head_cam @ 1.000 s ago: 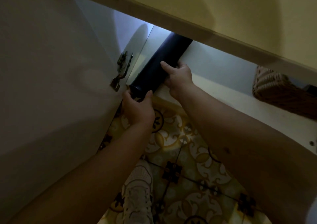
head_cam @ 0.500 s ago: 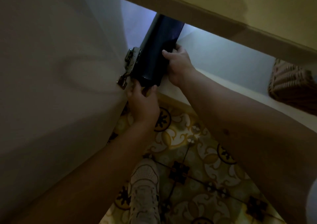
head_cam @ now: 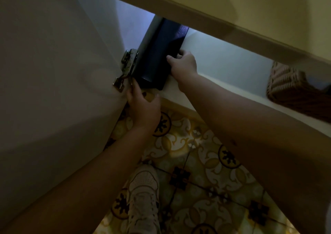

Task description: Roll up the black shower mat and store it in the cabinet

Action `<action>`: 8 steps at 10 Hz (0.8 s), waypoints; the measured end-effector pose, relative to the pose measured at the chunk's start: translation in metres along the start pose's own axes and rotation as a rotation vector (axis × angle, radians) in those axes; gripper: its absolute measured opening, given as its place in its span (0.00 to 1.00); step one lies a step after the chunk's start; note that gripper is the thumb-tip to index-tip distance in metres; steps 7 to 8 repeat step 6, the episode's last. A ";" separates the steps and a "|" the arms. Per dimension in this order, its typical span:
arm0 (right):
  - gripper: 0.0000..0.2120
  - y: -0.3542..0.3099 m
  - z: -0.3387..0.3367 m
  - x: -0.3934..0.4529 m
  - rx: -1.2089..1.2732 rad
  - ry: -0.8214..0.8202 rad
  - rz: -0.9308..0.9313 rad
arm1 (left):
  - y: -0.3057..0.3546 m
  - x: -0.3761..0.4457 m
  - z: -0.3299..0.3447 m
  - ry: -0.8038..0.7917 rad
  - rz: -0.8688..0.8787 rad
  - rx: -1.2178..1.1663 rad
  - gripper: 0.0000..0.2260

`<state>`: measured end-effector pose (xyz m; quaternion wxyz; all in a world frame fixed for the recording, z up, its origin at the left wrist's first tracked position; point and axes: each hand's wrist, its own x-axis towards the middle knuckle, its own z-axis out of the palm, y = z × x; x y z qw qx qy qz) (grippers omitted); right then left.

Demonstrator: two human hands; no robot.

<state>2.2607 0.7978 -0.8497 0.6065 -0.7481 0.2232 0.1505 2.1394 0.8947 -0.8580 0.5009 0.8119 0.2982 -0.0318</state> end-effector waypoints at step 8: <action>0.23 0.061 -0.073 -0.065 -0.465 -0.020 -0.282 | 0.007 -0.019 -0.004 0.066 0.298 0.066 0.33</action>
